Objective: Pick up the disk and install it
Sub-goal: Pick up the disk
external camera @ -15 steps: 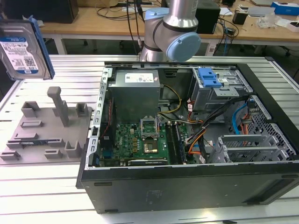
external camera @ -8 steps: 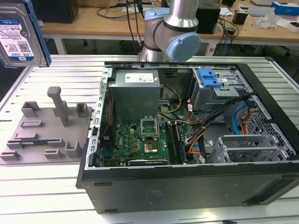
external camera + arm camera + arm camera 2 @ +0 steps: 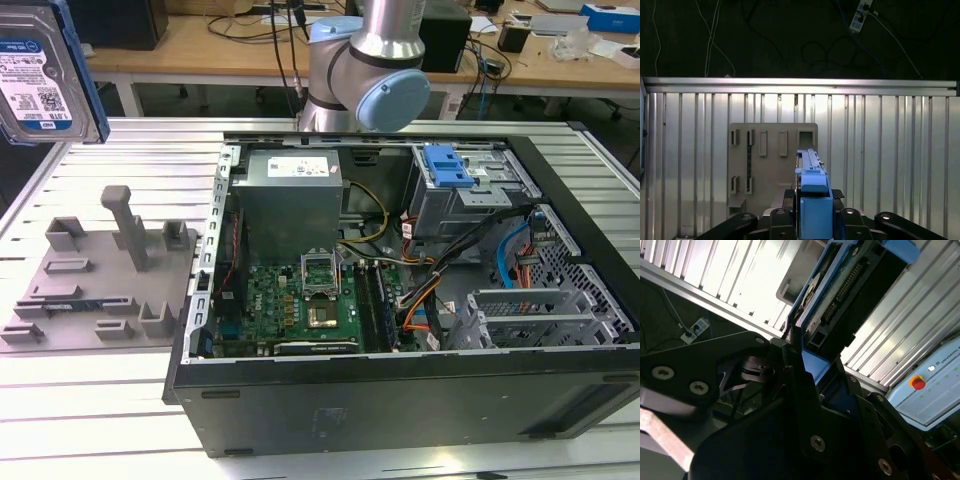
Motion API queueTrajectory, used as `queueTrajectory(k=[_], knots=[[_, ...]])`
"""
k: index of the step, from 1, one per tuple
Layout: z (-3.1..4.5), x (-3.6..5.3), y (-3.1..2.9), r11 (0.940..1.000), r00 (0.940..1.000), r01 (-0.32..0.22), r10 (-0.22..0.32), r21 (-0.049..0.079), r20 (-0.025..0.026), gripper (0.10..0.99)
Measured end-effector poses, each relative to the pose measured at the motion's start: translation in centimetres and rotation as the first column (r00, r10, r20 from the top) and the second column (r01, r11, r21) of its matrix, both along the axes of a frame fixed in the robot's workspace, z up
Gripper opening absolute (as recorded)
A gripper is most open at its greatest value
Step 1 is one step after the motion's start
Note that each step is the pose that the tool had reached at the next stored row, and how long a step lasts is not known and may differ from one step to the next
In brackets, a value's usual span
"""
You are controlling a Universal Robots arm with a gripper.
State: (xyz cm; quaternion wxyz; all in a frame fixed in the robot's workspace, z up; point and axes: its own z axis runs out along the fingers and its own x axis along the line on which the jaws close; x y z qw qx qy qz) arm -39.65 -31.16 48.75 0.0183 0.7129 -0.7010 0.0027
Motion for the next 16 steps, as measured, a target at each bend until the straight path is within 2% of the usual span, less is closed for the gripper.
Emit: queueTrajectory(k=[4,10,16], knots=[[0.00,0.43,-0.15,1.0000,1.0000,0.001,-0.001,0.000,0.0000,0.369],[0.00,1.78,-0.54,1.0000,1.0000,0.001,-0.001,0.000,0.0000,0.369],[0.00,3.92,-1.10,1.0000,1.0000,0.001,-0.001,0.000,-0.0004,0.369]])
